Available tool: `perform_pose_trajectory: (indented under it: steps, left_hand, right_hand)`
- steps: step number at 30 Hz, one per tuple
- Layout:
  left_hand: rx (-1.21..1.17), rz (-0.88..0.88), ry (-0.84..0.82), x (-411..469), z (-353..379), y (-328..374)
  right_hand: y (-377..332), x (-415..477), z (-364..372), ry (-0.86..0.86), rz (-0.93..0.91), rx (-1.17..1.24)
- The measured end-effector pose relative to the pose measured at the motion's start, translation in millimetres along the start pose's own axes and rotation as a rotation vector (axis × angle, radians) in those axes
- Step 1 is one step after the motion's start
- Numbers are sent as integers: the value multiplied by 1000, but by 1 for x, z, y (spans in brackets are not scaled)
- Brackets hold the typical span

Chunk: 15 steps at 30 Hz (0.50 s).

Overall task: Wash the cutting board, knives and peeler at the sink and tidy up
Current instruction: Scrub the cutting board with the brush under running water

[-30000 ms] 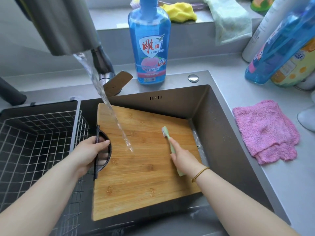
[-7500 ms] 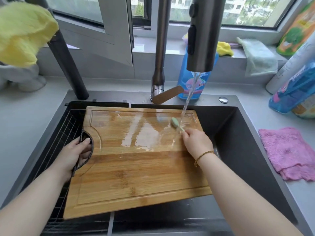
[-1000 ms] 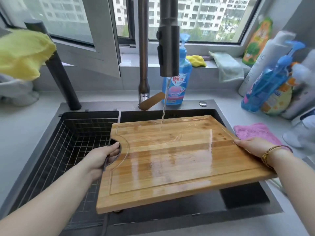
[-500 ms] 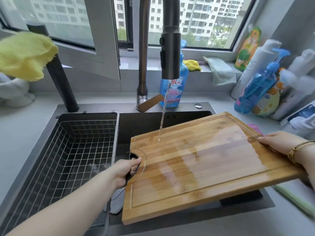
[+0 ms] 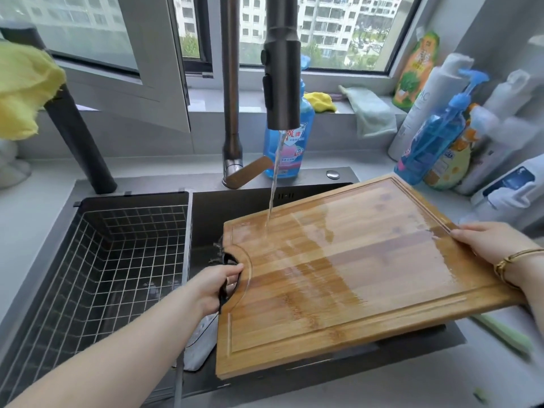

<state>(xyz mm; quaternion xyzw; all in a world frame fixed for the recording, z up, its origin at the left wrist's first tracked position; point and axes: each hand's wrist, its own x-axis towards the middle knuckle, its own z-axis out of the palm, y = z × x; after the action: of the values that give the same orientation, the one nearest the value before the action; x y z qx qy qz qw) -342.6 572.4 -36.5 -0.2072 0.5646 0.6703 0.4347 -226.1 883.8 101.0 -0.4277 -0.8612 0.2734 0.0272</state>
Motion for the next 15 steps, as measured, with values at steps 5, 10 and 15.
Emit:
perform_pose_trajectory:
  steps: [5,10,15]
  left_hand:
    - [-6,60,1,-12,-5,10]
    - [-13,50,-7,-18,0,5]
    - [-45,118,32,-23,-6,10]
  right_hand:
    - [3,1,5,-8,55,94]
    - [0,3,-1,-1,62,109]
    - [11,2,11,-15,81,212]
